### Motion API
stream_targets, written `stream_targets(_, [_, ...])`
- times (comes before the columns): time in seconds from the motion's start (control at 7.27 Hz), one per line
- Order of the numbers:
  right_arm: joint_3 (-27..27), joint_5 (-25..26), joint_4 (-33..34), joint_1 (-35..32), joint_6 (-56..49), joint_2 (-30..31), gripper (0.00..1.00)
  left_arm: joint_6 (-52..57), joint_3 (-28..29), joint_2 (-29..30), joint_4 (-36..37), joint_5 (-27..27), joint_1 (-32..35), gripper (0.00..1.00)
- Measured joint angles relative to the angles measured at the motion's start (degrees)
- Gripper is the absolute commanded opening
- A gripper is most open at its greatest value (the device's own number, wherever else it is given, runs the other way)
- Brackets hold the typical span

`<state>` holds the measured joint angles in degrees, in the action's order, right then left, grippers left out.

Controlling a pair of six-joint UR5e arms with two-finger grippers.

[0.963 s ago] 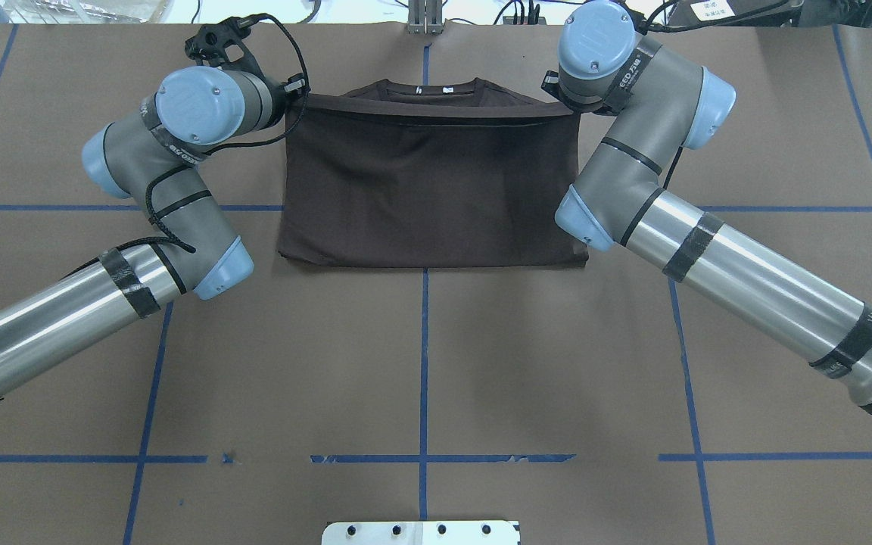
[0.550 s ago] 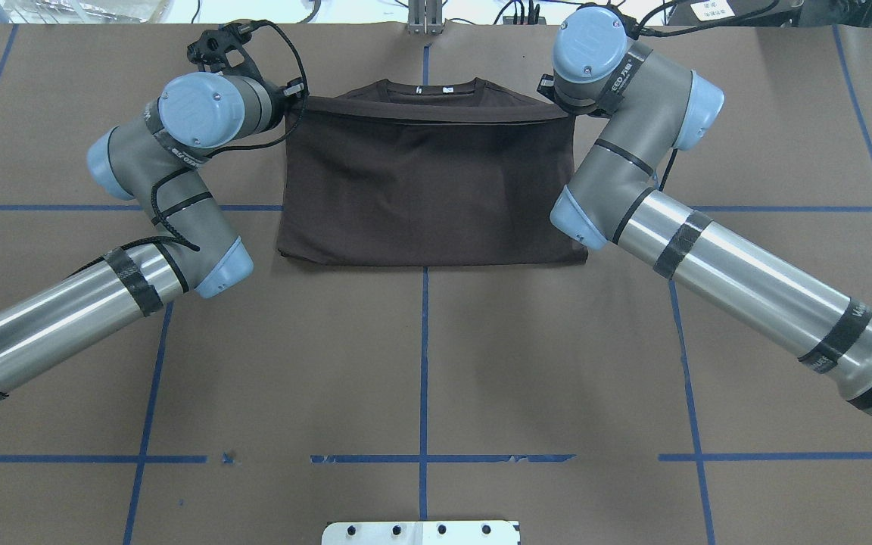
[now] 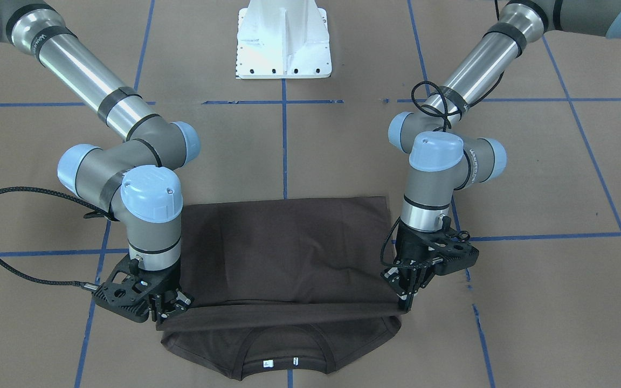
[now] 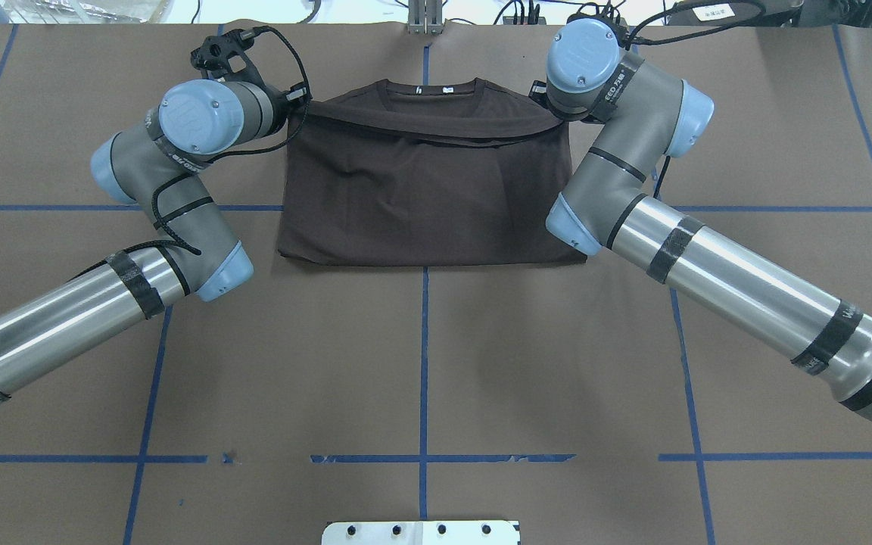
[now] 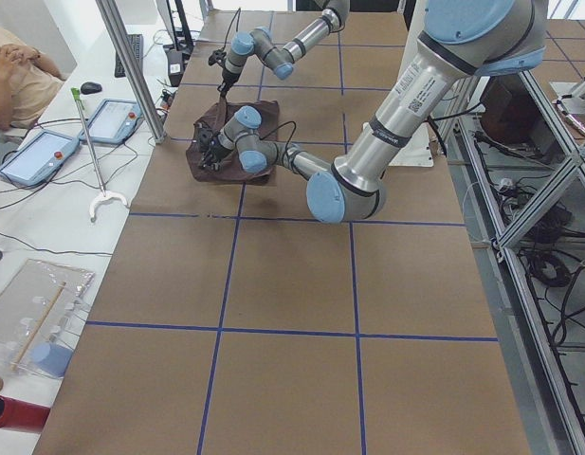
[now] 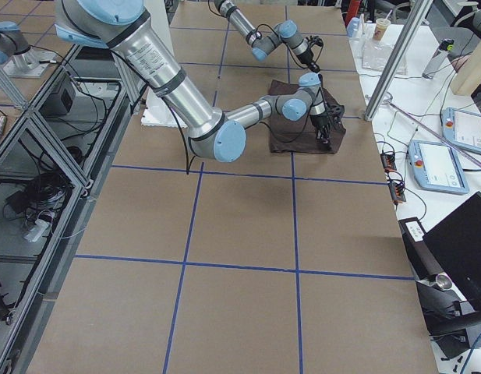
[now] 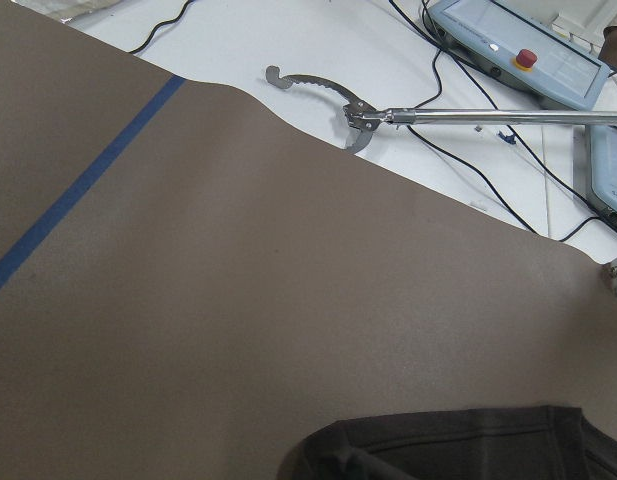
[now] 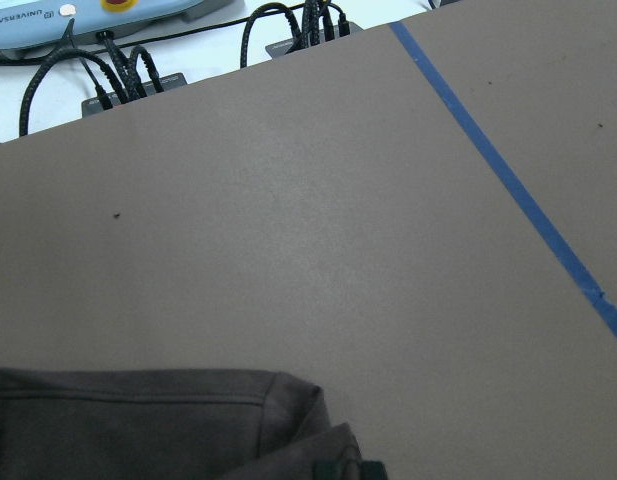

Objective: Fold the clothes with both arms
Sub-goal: 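Lay the hem down near the collar and open both grippers, then move the right gripper to the folded shirt's side edge and grasp it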

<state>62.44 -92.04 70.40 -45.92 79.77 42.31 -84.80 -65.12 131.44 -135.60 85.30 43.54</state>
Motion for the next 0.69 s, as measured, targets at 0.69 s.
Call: stream_targets(0.69, [24.55,-8.99,-1.73,1.43,4.62,17.81,0.6,-0.09,-1.65,-4.49,-10.42,4.42,0.11,0.52])
